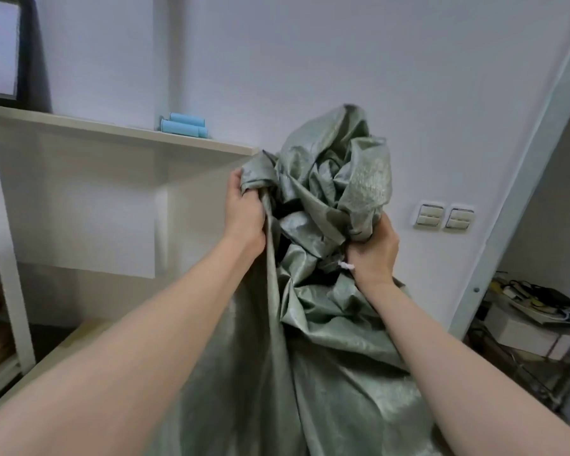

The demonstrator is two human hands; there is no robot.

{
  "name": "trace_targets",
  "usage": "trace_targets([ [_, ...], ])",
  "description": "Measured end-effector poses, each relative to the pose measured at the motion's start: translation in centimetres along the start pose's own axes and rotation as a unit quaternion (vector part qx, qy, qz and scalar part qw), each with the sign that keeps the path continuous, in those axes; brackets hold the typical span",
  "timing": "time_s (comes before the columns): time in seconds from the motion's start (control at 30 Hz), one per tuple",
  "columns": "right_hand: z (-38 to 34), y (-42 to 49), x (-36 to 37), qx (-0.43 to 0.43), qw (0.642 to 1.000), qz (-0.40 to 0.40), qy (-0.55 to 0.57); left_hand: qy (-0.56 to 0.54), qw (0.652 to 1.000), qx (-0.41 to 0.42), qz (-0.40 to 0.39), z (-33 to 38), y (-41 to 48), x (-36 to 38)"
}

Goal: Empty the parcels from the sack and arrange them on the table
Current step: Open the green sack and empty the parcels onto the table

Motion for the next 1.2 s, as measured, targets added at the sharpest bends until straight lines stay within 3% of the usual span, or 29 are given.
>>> trace_targets([
  [0.13,0.5,0.5,-0.5,-0.031,0.999,-0.023,0.024,0.043,0.997,-0.033,-0.054,-1.0,-0.7,0.1],
  [0.33,5.0,-4.4,0.6,0.029,0.99,-0.139,0.005,0.278,0.951,-0.106,-0.085,-5.2,-2.5,-5.2],
  [0.5,6.2,-5.9,1.6,0.114,0.967,-0.218,-0.067,0.515,0.827,-0.167,-0.153,-6.4,-3.1,-7.3],
  [0.6,6.7,-5.3,1.6,0.144,0.939,-0.285,-0.132,0.565,0.799,-0.089,-0.186,-6.0,-3.7,-5.7],
  [0.67,6.3,-5.1,1.2,0.12,0.911,-0.337,-0.205,0.591,0.773,-0.039,-0.229,-5.5,-4.9,-3.7],
  [0.77,5.2,-4.4,-0.5,0.057,0.905,-0.413,-0.084,0.656,0.702,-0.016,-0.275,-6.6,-6.6,-1.6],
  [0.87,5.5,-3.9,-3.2,0.04,0.861,-0.506,0.011,0.694,0.666,-0.039,-0.271,-8.7,-7.8,-1.1],
  [0.97,8.2,-3.5,-5.7,0.082,0.869,-0.487,0.019,0.74,0.634,-0.054,-0.218,-9.5,-8.1,-1.5],
  [1.07,12.0,-3.2,-8.2,0.152,0.888,-0.425,-0.091,0.766,0.61,-0.085,-0.184,-9.7,-9.0,-1.8],
  [1.13,14.5,-3.7,-9.5,0.224,0.848,-0.428,-0.219,0.761,0.605,-0.14,-0.19,-9.5,-9.5,-1.8],
  [1.2,16.3,-5.0,-10.7,0.294,0.802,-0.451,-0.259,0.724,0.619,-0.218,-0.213,-9.5,-9.9,-1.4],
])
Point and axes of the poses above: each hand's wrist, its own y-axis towards the middle knuckle, its own x-axis out of the palm, z = x × y, the point moved 1 cm from there along y, towards the middle knuckle, and after that the axes turned 10 degrees about -y, right-handed, at the moved point
